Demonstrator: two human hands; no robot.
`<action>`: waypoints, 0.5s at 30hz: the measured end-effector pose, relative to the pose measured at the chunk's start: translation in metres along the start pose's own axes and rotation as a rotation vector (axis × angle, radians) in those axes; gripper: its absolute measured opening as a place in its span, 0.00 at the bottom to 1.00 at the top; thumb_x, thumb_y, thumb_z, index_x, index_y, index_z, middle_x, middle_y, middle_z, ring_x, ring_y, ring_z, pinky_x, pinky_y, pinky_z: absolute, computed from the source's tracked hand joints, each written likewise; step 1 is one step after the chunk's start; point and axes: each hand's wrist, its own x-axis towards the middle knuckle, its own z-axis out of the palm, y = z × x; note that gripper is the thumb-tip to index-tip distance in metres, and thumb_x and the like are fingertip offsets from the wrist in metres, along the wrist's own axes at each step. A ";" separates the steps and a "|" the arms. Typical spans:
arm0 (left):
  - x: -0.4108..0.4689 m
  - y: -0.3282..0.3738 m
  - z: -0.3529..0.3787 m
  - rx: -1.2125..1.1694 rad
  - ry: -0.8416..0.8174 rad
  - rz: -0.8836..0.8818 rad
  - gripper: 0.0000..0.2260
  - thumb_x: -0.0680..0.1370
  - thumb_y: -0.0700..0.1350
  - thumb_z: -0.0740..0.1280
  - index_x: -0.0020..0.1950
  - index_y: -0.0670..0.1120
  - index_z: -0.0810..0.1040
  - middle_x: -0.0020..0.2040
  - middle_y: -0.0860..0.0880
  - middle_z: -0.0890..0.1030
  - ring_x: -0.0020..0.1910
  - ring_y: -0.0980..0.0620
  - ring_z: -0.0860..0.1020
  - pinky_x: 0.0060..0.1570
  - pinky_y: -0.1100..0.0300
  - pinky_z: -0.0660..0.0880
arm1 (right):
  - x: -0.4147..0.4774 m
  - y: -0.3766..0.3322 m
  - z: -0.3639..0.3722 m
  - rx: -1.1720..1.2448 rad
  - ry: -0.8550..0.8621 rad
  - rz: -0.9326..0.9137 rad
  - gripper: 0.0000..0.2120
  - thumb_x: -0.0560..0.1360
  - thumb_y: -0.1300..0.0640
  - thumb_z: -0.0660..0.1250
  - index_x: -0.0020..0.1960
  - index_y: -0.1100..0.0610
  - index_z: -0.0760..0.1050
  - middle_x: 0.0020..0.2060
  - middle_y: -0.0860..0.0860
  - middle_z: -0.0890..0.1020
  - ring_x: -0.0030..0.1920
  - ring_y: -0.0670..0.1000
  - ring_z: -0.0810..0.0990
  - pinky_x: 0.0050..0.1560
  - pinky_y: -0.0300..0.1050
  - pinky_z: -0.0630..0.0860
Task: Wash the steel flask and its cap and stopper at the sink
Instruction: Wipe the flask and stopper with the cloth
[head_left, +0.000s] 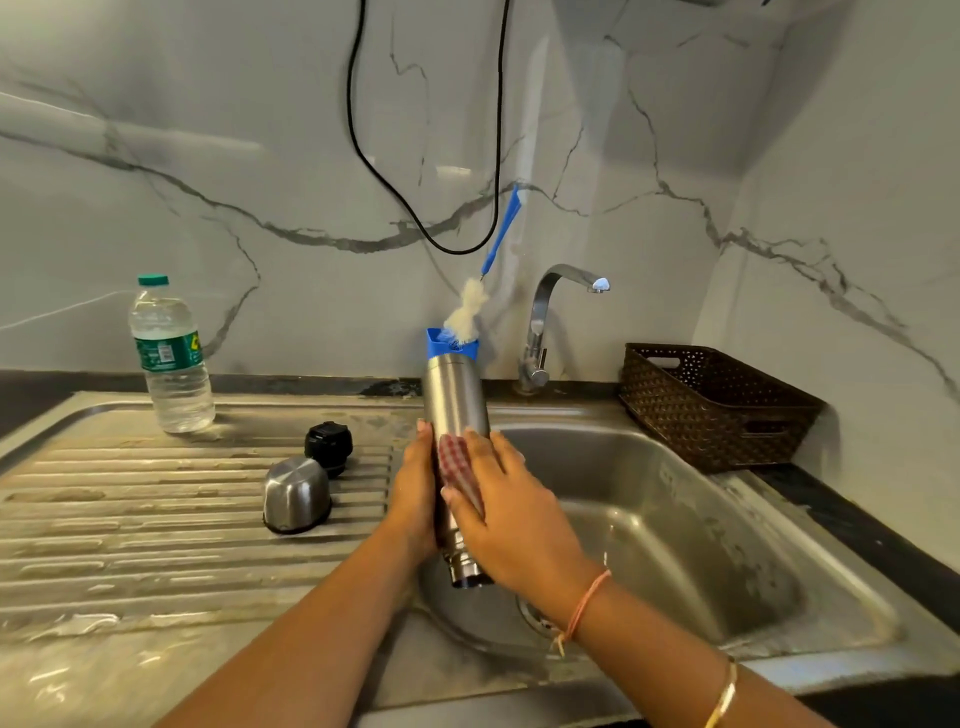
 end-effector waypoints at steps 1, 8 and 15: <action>-0.003 -0.001 0.003 0.017 -0.044 -0.008 0.27 0.79 0.63 0.54 0.60 0.42 0.76 0.41 0.41 0.84 0.39 0.46 0.83 0.40 0.55 0.77 | -0.004 -0.002 0.001 -0.068 0.015 -0.012 0.29 0.80 0.42 0.53 0.77 0.48 0.48 0.77 0.53 0.50 0.74 0.58 0.58 0.71 0.54 0.63; -0.016 -0.002 0.018 0.175 -0.243 0.041 0.30 0.73 0.65 0.60 0.63 0.42 0.72 0.47 0.37 0.82 0.39 0.43 0.82 0.38 0.52 0.81 | 0.045 0.007 -0.045 0.174 0.304 0.004 0.26 0.80 0.46 0.56 0.75 0.54 0.56 0.70 0.54 0.63 0.66 0.55 0.70 0.64 0.49 0.68; -0.015 -0.002 0.018 0.060 -0.304 -0.003 0.25 0.72 0.62 0.66 0.57 0.42 0.80 0.47 0.41 0.83 0.42 0.46 0.81 0.44 0.54 0.79 | 0.085 0.037 -0.076 1.307 0.128 0.356 0.18 0.76 0.42 0.63 0.54 0.55 0.78 0.46 0.55 0.82 0.49 0.56 0.81 0.56 0.52 0.76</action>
